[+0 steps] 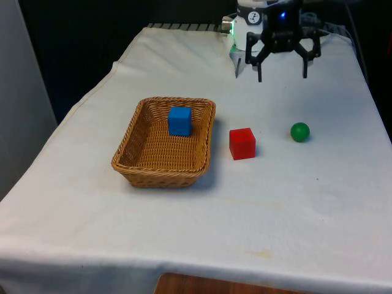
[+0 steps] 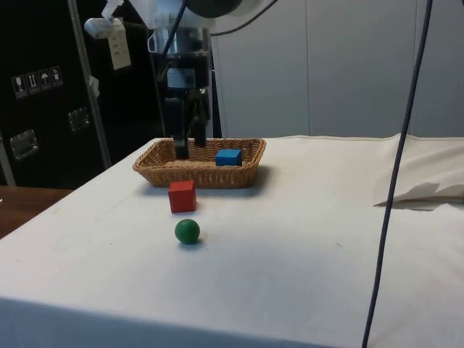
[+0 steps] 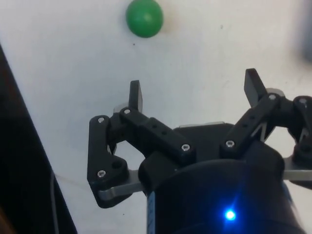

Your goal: Place all non-red objects into the basket.

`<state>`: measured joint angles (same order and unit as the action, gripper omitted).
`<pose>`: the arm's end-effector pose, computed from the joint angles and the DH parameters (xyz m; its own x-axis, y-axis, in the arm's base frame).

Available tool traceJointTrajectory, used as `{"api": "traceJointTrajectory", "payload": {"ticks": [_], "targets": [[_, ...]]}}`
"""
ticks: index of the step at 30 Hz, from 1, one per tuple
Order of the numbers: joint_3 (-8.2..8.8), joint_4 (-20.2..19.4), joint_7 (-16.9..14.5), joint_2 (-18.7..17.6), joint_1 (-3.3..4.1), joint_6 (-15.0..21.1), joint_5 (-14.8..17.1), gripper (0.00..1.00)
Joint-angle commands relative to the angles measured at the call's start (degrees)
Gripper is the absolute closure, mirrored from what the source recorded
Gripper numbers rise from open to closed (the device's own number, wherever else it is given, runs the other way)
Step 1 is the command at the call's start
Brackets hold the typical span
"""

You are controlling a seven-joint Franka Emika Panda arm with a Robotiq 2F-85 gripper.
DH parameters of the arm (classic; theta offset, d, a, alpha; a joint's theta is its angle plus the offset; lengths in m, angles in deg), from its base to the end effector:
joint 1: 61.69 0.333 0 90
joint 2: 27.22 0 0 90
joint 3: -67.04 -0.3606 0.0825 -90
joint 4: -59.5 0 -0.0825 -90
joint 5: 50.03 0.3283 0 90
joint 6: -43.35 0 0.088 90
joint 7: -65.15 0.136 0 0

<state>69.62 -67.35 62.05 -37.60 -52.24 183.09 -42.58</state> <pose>0.5195 0.0659 0.3560 0.9961 0.0756 0.0447 0.0789 -0.9938 -0.0777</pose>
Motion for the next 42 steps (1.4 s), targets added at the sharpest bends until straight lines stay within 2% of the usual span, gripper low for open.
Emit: {"api": "traceJointTrajectory", "payload": {"ticks": [1,8,9,10,18,19,20,25,27,28,34,42], "targets": [[-0.11,-0.1,0.9,0.2,0.29,0.1,-0.4,0.00],[-2.23,0.1,2.8,0.1,0.40,0.1,-0.4,0.00],[-2.41,0.1,2.1,0.0,0.11,0.0,0.0,0.00],[-2.52,0.1,3.0,0.0,0.46,0.1,-0.4,0.00],[-4.93,0.6,5.1,-0.3,0.52,0.1,-0.4,0.00],[-4.87,0.3,4.2,-0.1,0.17,0.0,0.0,0.00],[-5.16,0.6,5.3,-0.3,0.52,0.1,-0.4,0.00],[-6.65,1.1,6.6,-0.7,0.57,0.1,-0.5,0.00],[-6.88,0.9,6.1,-0.5,0.29,0.0,0.0,0.00],[-6.99,1.4,6.9,-0.9,0.52,0.1,-0.4,0.00],[-7.56,2.1,7.0,-1.8,0.52,0.2,-0.3,0.00],[-7.73,2.7,6.2,-3.4,0.17,1.0,0.3,0.00]]}}
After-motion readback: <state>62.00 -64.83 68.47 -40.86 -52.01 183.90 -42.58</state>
